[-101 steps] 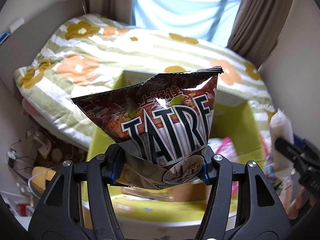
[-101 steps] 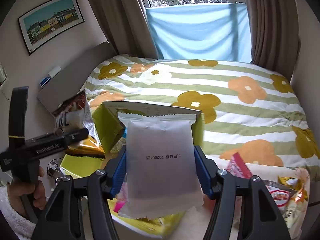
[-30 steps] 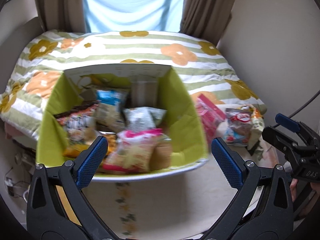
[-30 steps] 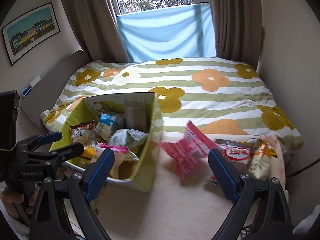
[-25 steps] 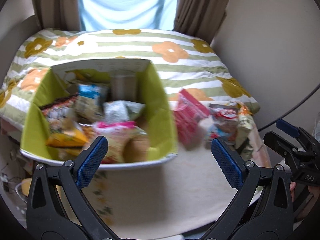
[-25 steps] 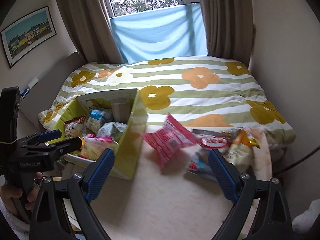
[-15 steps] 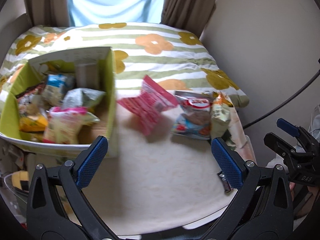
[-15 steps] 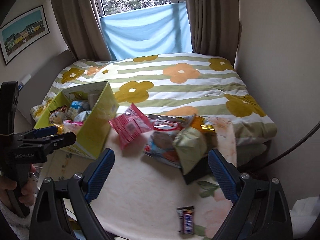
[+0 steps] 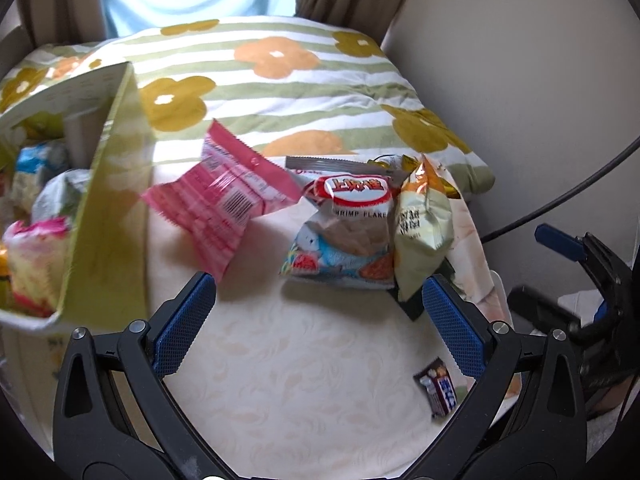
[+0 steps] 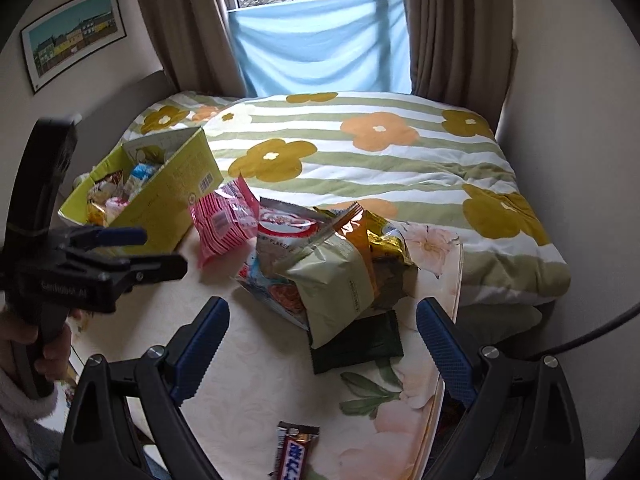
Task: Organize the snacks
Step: 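Grasp the Oishi shrimp flakes bag with the left tool while the right tool grasps the green-orange chips bag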
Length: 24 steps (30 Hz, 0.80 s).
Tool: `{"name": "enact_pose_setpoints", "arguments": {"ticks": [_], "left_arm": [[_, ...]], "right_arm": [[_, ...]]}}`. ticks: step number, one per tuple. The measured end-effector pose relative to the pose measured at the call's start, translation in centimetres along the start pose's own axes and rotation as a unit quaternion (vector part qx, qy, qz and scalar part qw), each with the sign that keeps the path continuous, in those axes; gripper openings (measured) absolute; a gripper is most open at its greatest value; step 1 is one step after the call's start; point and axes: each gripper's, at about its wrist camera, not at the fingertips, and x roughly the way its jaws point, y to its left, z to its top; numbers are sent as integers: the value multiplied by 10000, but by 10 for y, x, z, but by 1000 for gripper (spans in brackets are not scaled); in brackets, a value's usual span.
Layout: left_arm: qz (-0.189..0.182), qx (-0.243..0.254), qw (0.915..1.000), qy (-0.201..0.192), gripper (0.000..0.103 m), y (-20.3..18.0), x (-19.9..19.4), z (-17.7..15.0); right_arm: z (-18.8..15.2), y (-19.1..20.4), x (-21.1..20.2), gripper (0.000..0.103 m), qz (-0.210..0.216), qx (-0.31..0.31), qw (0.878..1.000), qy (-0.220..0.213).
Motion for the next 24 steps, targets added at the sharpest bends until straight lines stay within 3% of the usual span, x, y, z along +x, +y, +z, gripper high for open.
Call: {"name": "enact_pose_setpoints", "arguments": {"ticks": [13,24], "left_arm": [[-246,176,9967,754,103,-2,83,33],[-373,281,9929,1098,103,-5,110,43]], "right_arm": [[-1,-20,67,93,280,-341,9977,524],[2,-20,98,93,476,-862,9923,751]]}}
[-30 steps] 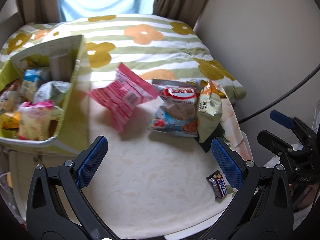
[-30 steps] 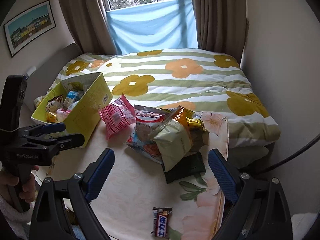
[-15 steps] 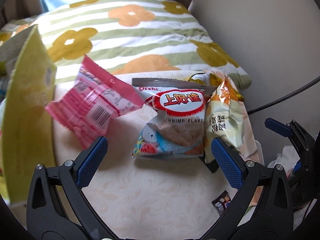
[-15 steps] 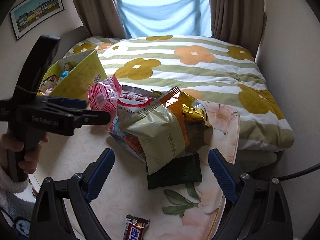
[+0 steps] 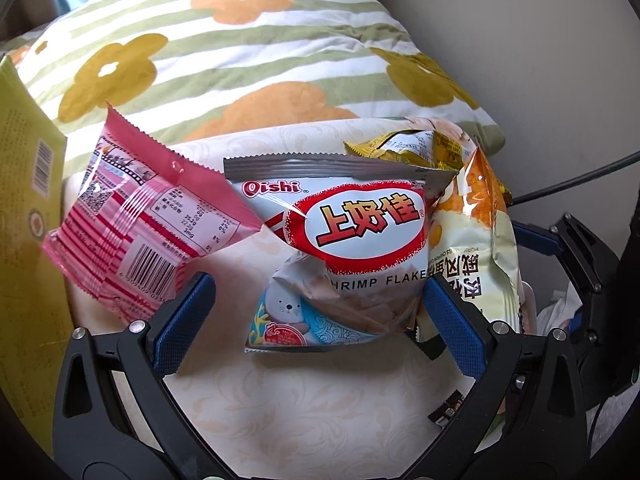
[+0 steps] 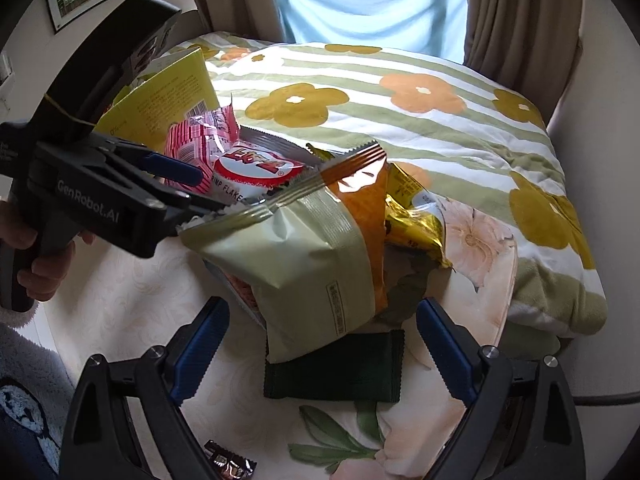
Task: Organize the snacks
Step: 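Grasp the Oishi shrimp flakes bag with the left tool while the right tool grasps the green-orange chips bag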
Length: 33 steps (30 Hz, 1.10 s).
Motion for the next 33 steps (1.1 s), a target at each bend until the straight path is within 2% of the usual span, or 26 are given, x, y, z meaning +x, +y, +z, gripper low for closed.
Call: {"name": "enact_pose_setpoints", "arguments": {"ticks": [7,9,10,13,25,27,30,33], "left_arm": [[-38,20,10000,49,103,-1,4,3],[-36,37,10000,64,103,-2,5,3],[-31,42,10000,68,103,-2,5,3],[-46,29,10000,72,103,-1,6,4],[-39,-4,9999,104,102,-6,17,4],[-21,5,9999,103,97,-6,17,4],[-189,-20,9997,125,82,-8,18,3],[-138,52,9999,89,76,-14,17,1]], "right_arm": [[8,-1,17,92,60,-235,9997,67],[10,0,19,82,140,-279,9995,74],[10,1,20,73,133,-311,9994,87],[9,3,19,66,63,-395,9992,61],[-1,0,4,64,-56,-40,9999,-86],[-2,0,2,64,-78,-6,9999,-103],[-3,0,1,64,-120,26,9999,-114],[-3,-1,2,64,-161,121,9997,-119]]}}
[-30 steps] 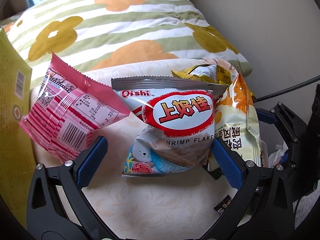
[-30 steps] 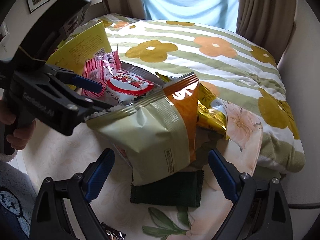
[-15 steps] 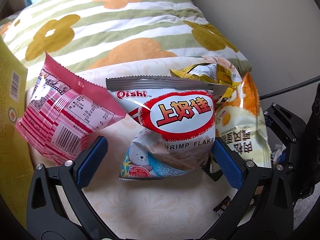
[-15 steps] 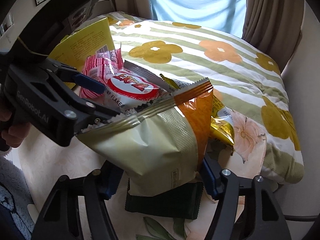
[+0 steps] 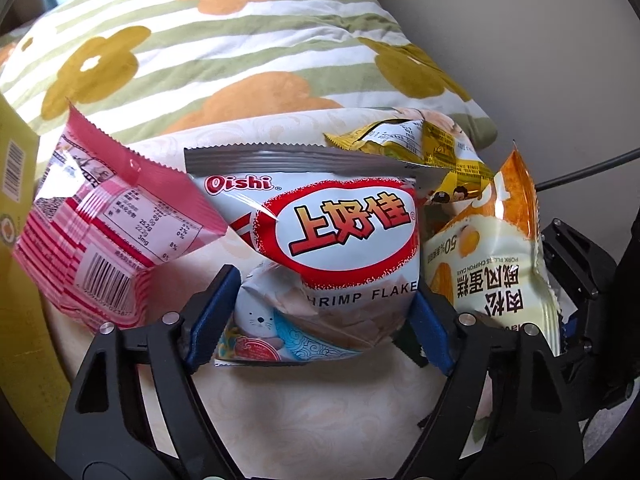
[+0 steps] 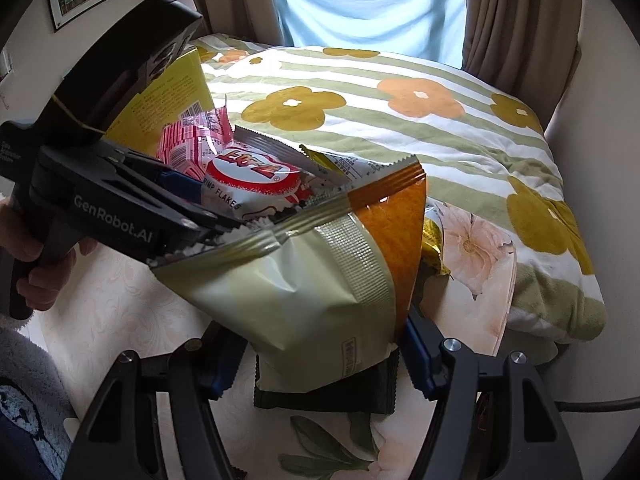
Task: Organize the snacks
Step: 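Grasp the Oishi shrimp flakes bag with the left tool while the right tool grasps the green-orange chips bag, then carry the Oishi bag and green-orange chips bag into the yellow box and open both tools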
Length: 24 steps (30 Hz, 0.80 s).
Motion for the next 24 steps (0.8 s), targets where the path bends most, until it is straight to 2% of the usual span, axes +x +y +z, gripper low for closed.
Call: {"name": "enact_pose_setpoints", "arguments": {"ticks": [6,16,24], "left_arm": [[-49,-6,10000,-46,65,-1,-4,-4],[-18,-106,9996,-242,63,-1,-23,-15],[-5,-232,9971,-727,63,-6,-75,-34]], "right_arm": [[-2,3,0,64,-73,84,9999,-19],[-7,13,-13,64,-176,169,9997,-63],[-9,19,-48,64,-328,469,9982,-164]]}}
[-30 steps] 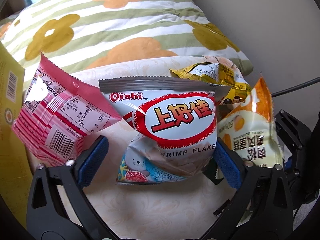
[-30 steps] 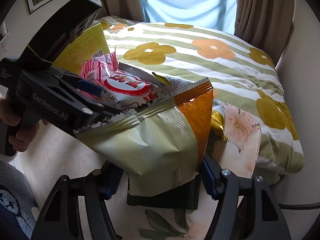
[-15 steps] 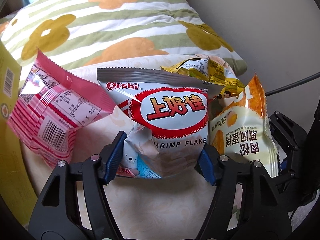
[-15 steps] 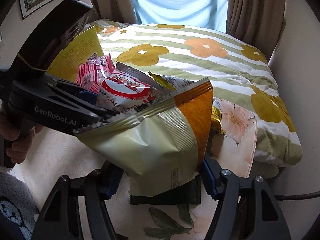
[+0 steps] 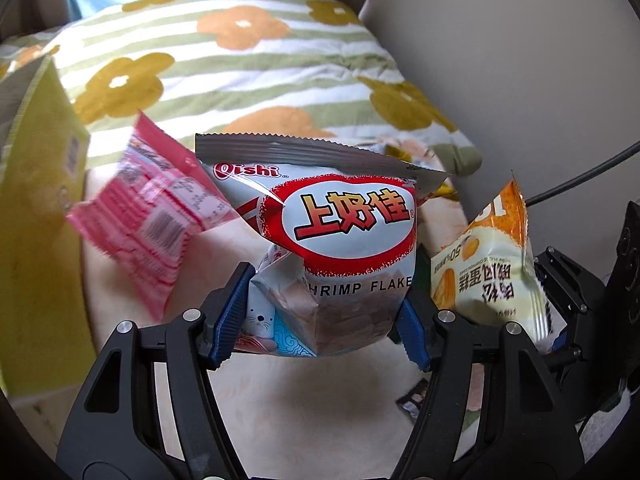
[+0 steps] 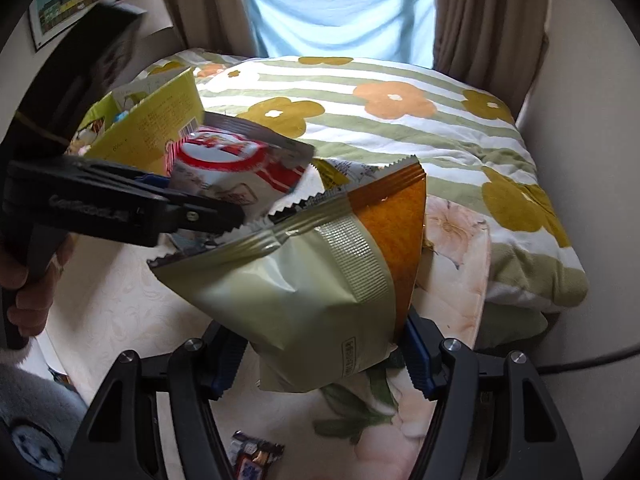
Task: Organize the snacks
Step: 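Carry the Oishi bag and green-orange chips bag into the yellow box and open both tools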
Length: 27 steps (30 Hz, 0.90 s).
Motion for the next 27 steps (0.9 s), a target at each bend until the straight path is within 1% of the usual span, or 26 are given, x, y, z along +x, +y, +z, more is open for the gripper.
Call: {"name": "enact_pose_setpoints", "arguments": {"ticks": [2,6,11,15,17,22,27], "left_arm": [[-55,-85,9998,-149,63,0,-19,-3],[-83,-261,9983,-507,63,3,-59,-8],[-1,-493,9937,-1004,63,16,-123,-13],[210,-550,9903,-1257,63,36,-162,-17],[342,-642,9882,-1350,63,53,-180,-20],[497,-982,9820,-1537,63,108,-211,-24],[775,-1171,9783,-1522,63,175,-234,-24]], "right_arm": [[4,2,-14,64,-3,39,10000,-72],[19,13,-41,64,-98,-150,9995,-246],[47,34,-72,64,39,-281,9983,-504],[73,61,-87,64,179,-406,9965,-711],[87,80,-90,64,265,-496,9952,-805],[117,127,-87,64,524,-767,9907,-995],[153,178,-61,64,707,-920,9883,-987]]}}
